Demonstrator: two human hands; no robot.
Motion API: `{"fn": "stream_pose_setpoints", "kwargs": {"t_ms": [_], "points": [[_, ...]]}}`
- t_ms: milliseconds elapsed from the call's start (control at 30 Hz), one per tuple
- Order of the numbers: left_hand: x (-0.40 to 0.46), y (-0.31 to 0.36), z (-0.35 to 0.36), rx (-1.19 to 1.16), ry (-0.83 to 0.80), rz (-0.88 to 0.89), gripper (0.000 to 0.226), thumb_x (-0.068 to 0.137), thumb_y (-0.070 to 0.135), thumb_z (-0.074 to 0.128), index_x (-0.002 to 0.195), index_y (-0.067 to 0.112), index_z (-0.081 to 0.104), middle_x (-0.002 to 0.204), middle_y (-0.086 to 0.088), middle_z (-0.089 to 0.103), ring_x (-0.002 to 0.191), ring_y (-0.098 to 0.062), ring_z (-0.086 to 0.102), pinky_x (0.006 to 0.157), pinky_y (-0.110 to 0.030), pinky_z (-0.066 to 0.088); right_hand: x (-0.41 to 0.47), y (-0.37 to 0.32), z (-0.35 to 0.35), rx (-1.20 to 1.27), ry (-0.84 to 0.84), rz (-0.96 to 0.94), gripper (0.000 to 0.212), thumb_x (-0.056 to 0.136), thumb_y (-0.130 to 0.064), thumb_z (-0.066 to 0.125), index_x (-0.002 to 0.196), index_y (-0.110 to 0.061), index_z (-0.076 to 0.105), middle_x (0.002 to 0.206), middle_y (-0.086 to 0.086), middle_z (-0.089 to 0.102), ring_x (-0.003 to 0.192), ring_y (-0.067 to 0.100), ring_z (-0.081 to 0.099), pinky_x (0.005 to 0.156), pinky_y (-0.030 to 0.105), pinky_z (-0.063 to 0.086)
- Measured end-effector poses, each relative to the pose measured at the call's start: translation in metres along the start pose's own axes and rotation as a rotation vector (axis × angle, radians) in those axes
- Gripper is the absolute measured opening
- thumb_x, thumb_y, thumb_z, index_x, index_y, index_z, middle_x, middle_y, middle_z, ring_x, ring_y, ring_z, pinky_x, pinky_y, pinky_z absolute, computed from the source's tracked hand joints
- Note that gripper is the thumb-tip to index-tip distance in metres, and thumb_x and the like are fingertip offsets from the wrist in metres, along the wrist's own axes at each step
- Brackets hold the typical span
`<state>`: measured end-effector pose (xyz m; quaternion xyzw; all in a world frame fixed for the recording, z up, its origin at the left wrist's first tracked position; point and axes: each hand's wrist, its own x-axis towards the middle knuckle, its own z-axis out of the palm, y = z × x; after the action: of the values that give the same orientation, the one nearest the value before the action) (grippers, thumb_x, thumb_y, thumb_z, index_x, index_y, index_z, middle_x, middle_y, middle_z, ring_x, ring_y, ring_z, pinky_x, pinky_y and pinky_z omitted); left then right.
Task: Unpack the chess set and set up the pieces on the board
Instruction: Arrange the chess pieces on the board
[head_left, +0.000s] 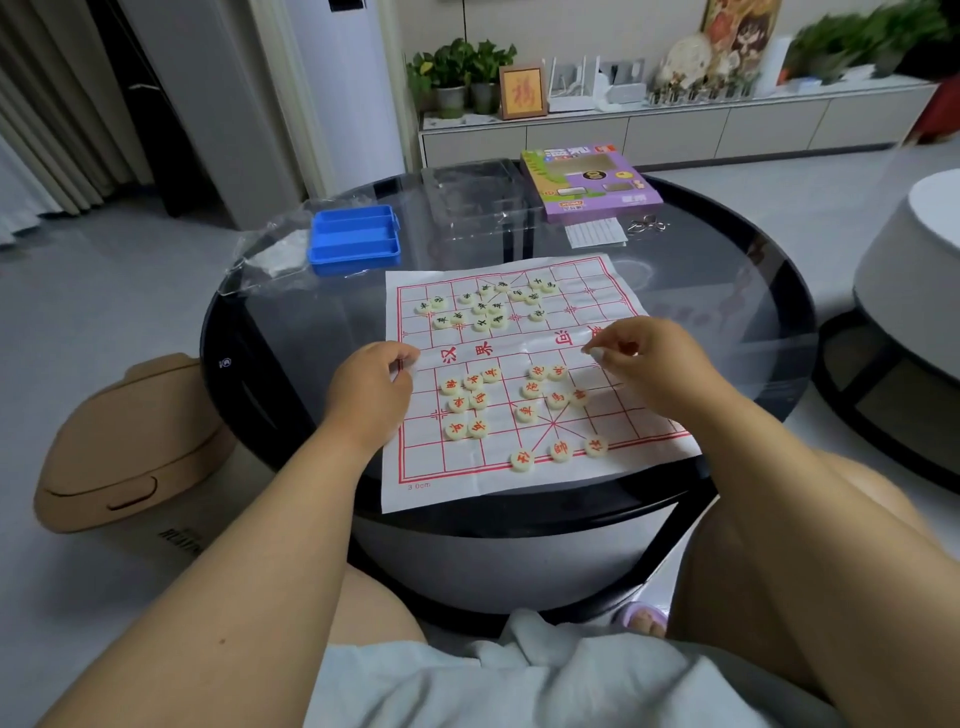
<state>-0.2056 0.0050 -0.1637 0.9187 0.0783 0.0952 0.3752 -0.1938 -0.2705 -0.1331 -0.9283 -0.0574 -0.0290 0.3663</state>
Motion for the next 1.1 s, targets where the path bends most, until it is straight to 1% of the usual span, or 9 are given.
{"fn": "stream_pose_setpoints", "kwargs": {"t_ms": [133, 300, 433, 633, 733, 800, 933, 1000, 1100], "points": [[0.001, -0.002, 0.001, 0.006, -0.002, 0.009, 0.021, 0.097, 0.020, 0.053, 0.117, 0.020, 0.059, 0.111, 0.010, 0.053, 0.085, -0.011, 0.060, 0.050, -0.013, 0.044, 0.004, 0.002, 0.000, 0.031, -0.007, 0.044, 0.018, 0.094, -0.020, 0.056, 0.105, -0.020, 0.070, 0.108, 0.000, 0.067, 0.096, 0.017, 0.060, 0.084, 0.032, 0.052], [0.001, -0.003, 0.001, 0.004, 0.004, 0.007, 0.022, 0.097, 0.020, 0.054, 0.119, 0.019, 0.059, 0.110, 0.011, 0.052, 0.082, -0.009, 0.059, 0.050, -0.013, 0.044, 0.008, 0.008, 0.007, -0.039, 0.007, 0.021, 0.020, 0.093, -0.013, 0.055, 0.105, -0.020, 0.070, 0.115, 0.001, 0.062, 0.092, 0.014, 0.057, 0.077, 0.027, 0.049], [0.002, -0.005, 0.002, -0.020, -0.001, 0.003, 0.021, 0.097, 0.021, 0.054, 0.117, 0.020, 0.059, 0.112, 0.009, 0.055, 0.083, -0.011, 0.062, 0.050, -0.014, 0.046, 0.006, 0.016, 0.008, -0.085, -0.013, 0.001, 0.019, 0.092, -0.017, 0.057, 0.105, -0.023, 0.069, 0.115, -0.002, 0.057, 0.089, 0.010, 0.053, 0.073, 0.022, 0.041], [0.002, -0.006, 0.002, -0.024, -0.005, -0.003, 0.021, 0.097, 0.021, 0.055, 0.117, 0.020, 0.058, 0.112, 0.008, 0.056, 0.086, -0.014, 0.064, 0.051, -0.016, 0.049, -0.005, 0.020, 0.004, -0.038, -0.050, -0.042, 0.014, 0.088, -0.019, 0.063, 0.100, -0.026, 0.068, 0.110, -0.008, 0.054, 0.093, 0.007, 0.053, 0.075, 0.016, 0.041], [0.002, -0.006, 0.002, -0.019, -0.002, -0.001, 0.021, 0.097, 0.021, 0.055, 0.118, 0.020, 0.058, 0.112, 0.008, 0.055, 0.085, -0.014, 0.063, 0.050, -0.015, 0.047, -0.009, 0.020, 0.004, -0.053, -0.094, -0.073, 0.016, 0.084, -0.026, 0.069, 0.100, -0.029, 0.067, 0.114, -0.011, 0.051, 0.099, 0.007, 0.051, 0.081, 0.017, 0.041], [0.002, -0.005, 0.003, -0.013, 0.000, 0.000, 0.022, 0.097, 0.021, 0.055, 0.118, 0.020, 0.058, 0.112, 0.009, 0.054, 0.084, -0.013, 0.062, 0.049, -0.014, 0.046, -0.012, 0.019, 0.004, -0.062, -0.123, -0.088, 0.022, 0.081, -0.030, 0.071, 0.103, -0.028, 0.067, 0.118, -0.012, 0.049, 0.106, 0.006, 0.048, 0.085, 0.016, 0.038], [0.002, -0.004, 0.002, -0.012, -0.001, -0.007, 0.021, 0.096, 0.020, 0.055, 0.118, 0.020, 0.058, 0.112, 0.008, 0.054, 0.084, -0.014, 0.063, 0.048, -0.014, 0.046, -0.014, 0.016, 0.008, -0.144, -0.114, -0.143, 0.022, 0.080, -0.030, 0.072, 0.102, -0.025, 0.070, 0.124, -0.007, 0.052, 0.116, 0.012, 0.047, 0.092, 0.020, 0.038], [0.002, -0.004, 0.002, -0.012, -0.004, -0.008, 0.022, 0.096, 0.020, 0.055, 0.118, 0.020, 0.058, 0.113, 0.008, 0.054, 0.086, -0.015, 0.064, 0.048, -0.014, 0.046, -0.014, 0.016, 0.007, -0.158, -0.129, -0.164, 0.021, 0.082, -0.029, 0.071, 0.102, -0.023, 0.070, 0.125, -0.006, 0.053, 0.116, 0.012, 0.048, 0.093, 0.019, 0.039], [0.002, -0.005, 0.002, 0.005, 0.006, 0.003, 0.022, 0.096, 0.019, 0.055, 0.118, 0.019, 0.059, 0.112, 0.009, 0.053, 0.088, -0.014, 0.062, 0.050, -0.014, 0.045, -0.017, 0.020, -0.002, -0.125, -0.149, -0.186, 0.015, 0.083, -0.028, 0.070, 0.098, -0.029, 0.068, 0.122, -0.008, 0.052, 0.109, 0.009, 0.049, 0.094, 0.021, 0.044]]}}
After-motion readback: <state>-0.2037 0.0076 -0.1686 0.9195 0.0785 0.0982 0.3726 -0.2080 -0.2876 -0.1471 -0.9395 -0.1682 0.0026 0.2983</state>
